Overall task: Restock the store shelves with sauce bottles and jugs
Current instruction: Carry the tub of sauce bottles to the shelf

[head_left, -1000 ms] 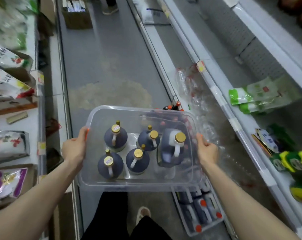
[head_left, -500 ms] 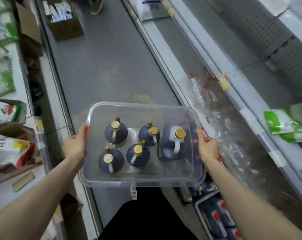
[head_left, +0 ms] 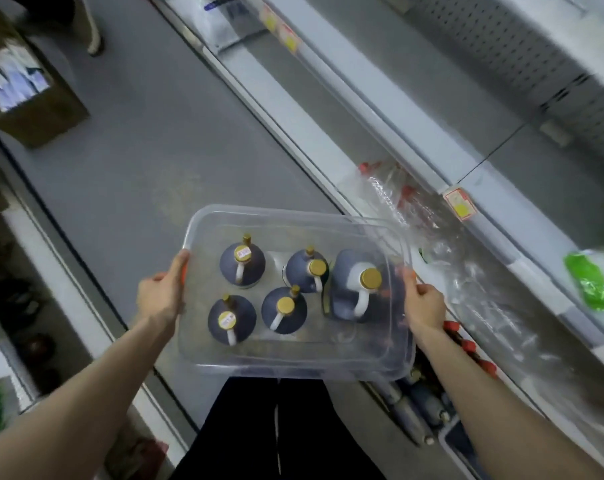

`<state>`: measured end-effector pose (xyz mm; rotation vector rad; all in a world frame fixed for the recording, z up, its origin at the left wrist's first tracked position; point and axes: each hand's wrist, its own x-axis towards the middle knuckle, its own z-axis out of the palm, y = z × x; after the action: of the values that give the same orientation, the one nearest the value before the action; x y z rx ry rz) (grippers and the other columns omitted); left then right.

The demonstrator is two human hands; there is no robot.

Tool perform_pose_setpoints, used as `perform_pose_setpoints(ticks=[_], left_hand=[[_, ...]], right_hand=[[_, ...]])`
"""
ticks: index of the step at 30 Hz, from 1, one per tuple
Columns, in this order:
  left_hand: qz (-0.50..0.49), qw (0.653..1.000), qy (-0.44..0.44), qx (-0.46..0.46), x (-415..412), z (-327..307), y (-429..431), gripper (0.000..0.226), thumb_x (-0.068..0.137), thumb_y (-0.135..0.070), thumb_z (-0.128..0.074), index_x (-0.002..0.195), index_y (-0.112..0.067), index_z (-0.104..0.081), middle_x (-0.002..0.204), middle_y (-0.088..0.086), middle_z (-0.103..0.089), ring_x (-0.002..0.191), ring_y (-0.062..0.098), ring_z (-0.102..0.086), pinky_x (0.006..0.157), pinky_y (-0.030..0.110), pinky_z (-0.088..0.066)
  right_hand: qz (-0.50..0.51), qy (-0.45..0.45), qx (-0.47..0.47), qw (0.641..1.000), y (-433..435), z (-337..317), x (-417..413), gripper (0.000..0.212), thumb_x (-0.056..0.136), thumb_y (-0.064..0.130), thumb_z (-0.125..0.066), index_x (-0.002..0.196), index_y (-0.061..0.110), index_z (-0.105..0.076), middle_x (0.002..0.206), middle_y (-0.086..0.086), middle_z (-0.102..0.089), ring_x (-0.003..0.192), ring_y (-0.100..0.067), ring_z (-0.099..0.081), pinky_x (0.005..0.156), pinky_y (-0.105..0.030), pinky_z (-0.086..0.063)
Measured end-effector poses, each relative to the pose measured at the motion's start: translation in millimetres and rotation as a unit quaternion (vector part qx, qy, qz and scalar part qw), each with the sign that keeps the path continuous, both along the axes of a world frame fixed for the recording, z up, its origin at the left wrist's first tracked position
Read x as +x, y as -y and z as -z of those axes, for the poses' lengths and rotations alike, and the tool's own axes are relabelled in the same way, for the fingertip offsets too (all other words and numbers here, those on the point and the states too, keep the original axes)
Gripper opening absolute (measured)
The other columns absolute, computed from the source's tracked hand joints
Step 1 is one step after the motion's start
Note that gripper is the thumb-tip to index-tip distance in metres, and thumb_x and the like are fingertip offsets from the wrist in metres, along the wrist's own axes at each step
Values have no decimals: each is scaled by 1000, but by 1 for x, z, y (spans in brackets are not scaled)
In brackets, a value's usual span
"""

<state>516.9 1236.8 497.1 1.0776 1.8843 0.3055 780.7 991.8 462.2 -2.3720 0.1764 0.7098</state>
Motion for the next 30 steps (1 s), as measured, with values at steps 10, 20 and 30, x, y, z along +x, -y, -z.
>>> perform_pose_setpoints(ticks=[10, 20, 30], left_hand=[[138, 989, -17, -57, 119, 68, -161, 58, 72, -68, -64, 67, -11, -61, 79, 13, -61, 74, 30, -59, 78, 44, -52], [210, 971, -25, -112, 211, 184, -230, 54, 77, -60, -64, 92, -9, -67, 85, 9, -59, 66, 23, -53, 61, 33, -45], [251, 960, -19, -124, 263, 364, -233, 39, 75, -56, -67, 72, -18, -57, 68, 3, -47, 47, 12, -43, 44, 25, -33]], right_hand=[[137, -6, -46, 989, -87, 47, 22, 72, 93, 60, -41, 83, -7, -66, 76, -19, -63, 77, -37, -61, 72, -42, -48], [279, -25, -62, 958, -133, 157, 35, 67, 89, 62, -51, 101, -2, -65, 98, -25, -65, 97, -42, -61, 88, -50, -50], [381, -72, -54, 920, -128, 337, 43, 64, 87, 65, -50, 105, 6, -67, 101, -13, -66, 98, -34, -63, 89, -51, -52]])
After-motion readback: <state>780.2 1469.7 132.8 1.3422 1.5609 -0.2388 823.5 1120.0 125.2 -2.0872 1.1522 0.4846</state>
